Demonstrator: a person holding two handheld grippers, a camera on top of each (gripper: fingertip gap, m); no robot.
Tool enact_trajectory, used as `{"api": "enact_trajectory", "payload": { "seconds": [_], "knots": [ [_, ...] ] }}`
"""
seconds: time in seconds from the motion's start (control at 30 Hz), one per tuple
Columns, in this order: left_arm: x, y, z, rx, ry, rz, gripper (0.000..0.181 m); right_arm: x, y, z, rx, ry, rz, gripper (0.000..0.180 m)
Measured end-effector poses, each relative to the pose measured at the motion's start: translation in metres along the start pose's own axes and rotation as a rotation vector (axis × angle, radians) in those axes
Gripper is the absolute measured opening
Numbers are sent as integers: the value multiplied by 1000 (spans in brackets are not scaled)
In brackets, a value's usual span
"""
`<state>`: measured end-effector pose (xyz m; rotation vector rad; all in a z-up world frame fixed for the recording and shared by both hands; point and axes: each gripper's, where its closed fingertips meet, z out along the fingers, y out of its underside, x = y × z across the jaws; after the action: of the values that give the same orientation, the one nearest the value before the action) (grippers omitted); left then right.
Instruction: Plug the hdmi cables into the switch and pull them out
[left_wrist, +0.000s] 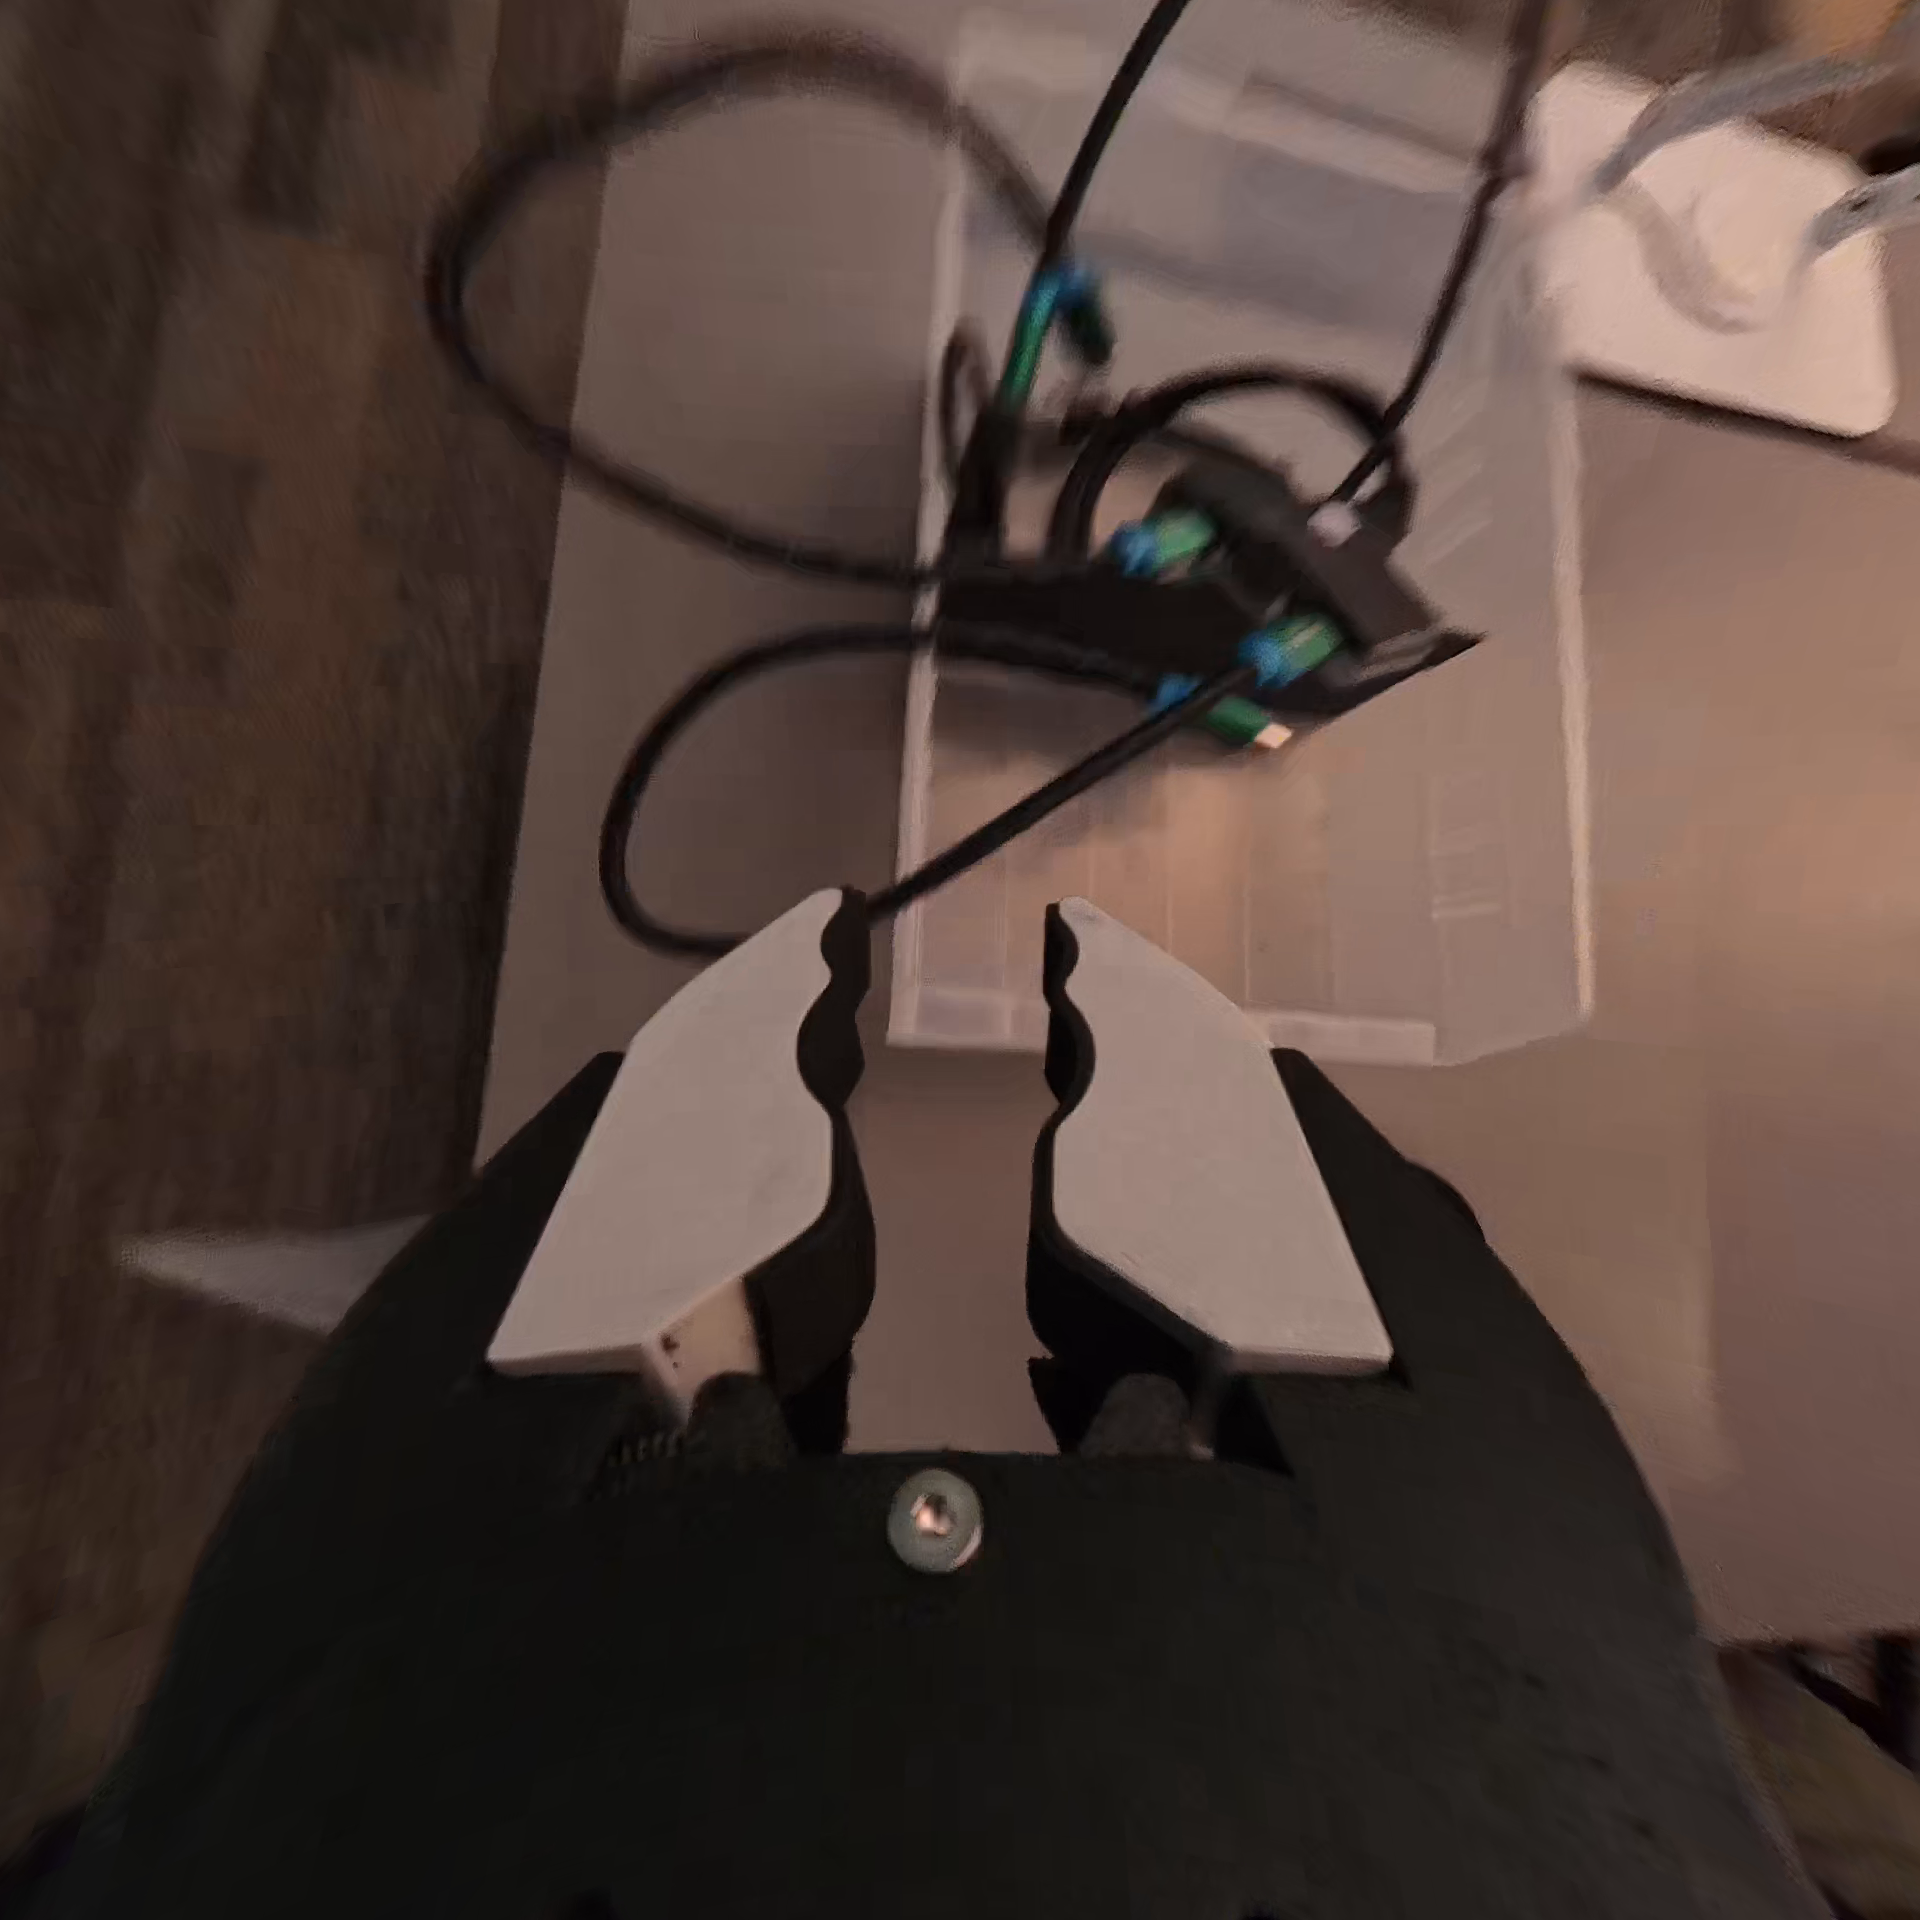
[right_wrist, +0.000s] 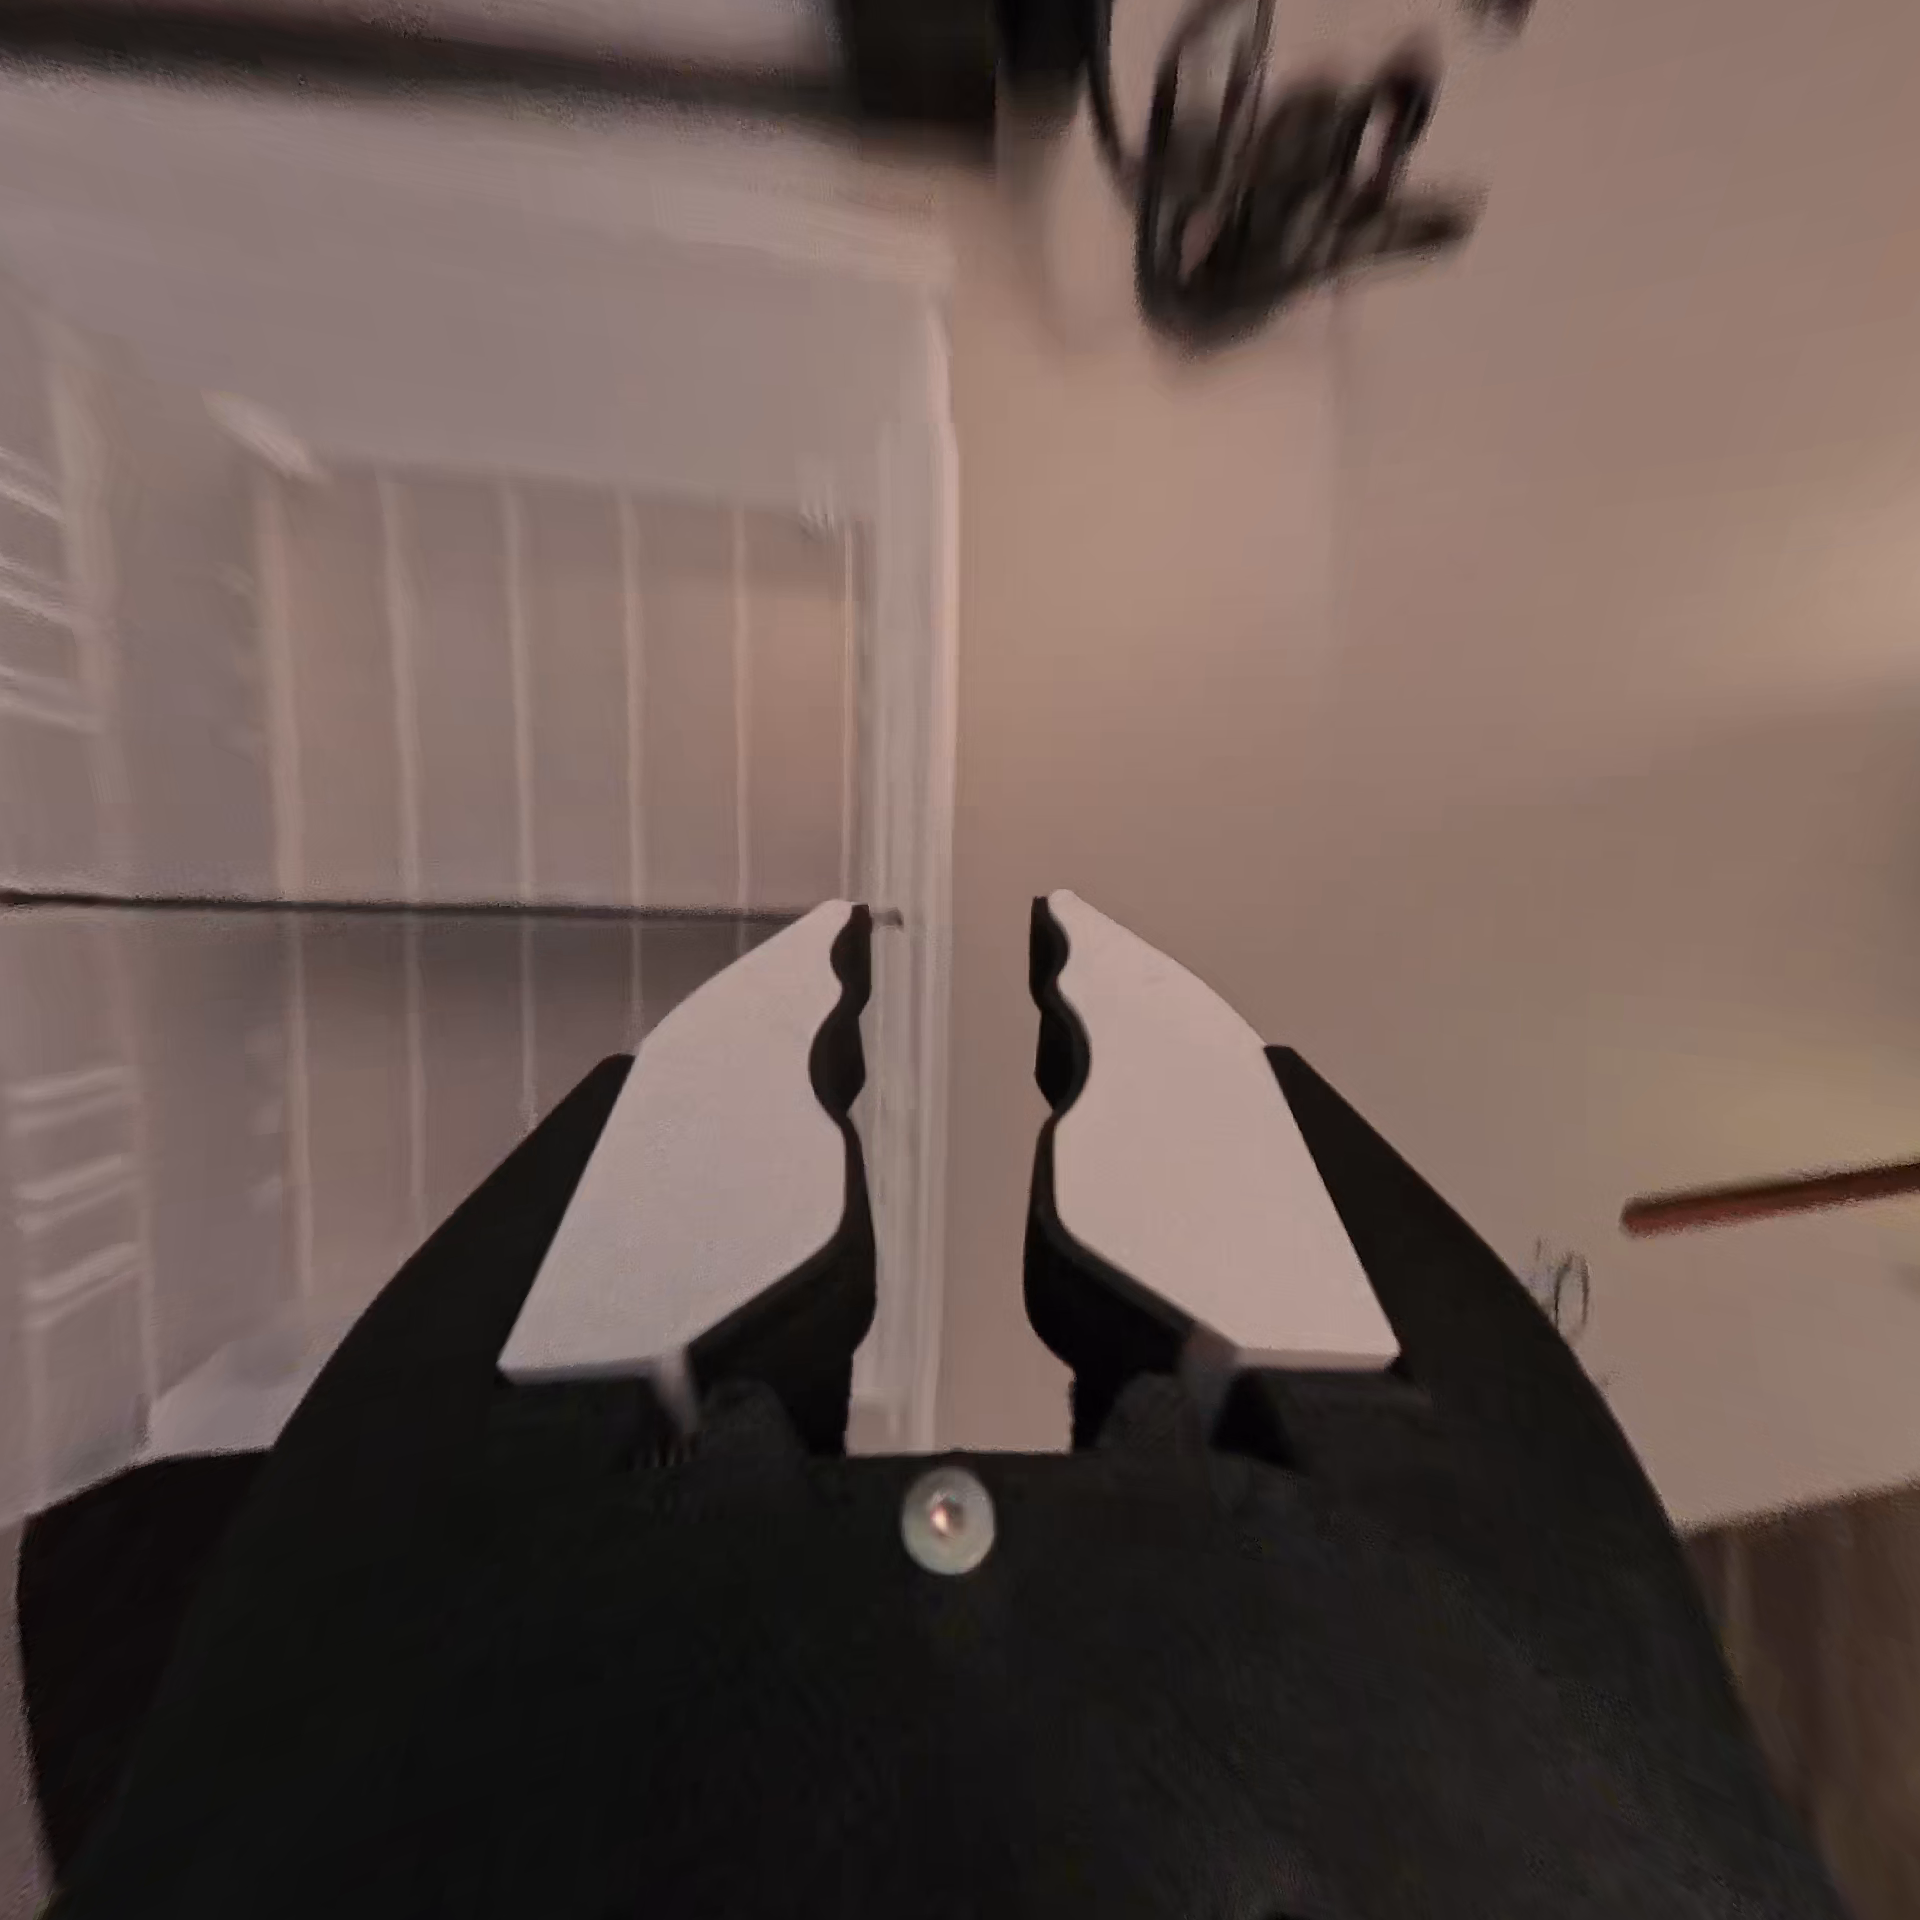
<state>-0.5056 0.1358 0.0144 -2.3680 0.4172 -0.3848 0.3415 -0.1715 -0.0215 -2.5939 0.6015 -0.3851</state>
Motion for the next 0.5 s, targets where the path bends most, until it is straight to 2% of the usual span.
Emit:
{"api": "enact_trajectory", "payload": {
  "seconds": [0.07,0.1,0.13,0.17,0.23,0.27,0.33,0.4,0.5],
  "knots": [
    [27,-38,-8,198,14,210,36,-15,-38,-40,275,6,-48,30],
    [46,-55,-9,298,24,341,49,-29,-57,-64,436,-10,-86,30],
    [69,-65,-5,384,38,472,69,-46,-73,-90,598,-39,-122,30],
    [90,-70,4,453,31,595,75,-63,-84,-114,744,-63,-145,33],
    [114,-76,33,527,-67,796,61,-98,-97,-158,1006,-103,-197,60],
    [122,-71,55,458,-71,844,59,-117,-101,-179,1127,-120,-227,63],
    [133,-56,90,268,-57,896,74,-151,-102,-213,1281,-160,-275,62],
    [141,-44,110,181,-77,990,77,-184,-99,-237,1347,-233,-301,61],
    [137,-27,133,29,-155,1081,77,-234,-91,-273,1444,-436,-338,60]
  ]
}}
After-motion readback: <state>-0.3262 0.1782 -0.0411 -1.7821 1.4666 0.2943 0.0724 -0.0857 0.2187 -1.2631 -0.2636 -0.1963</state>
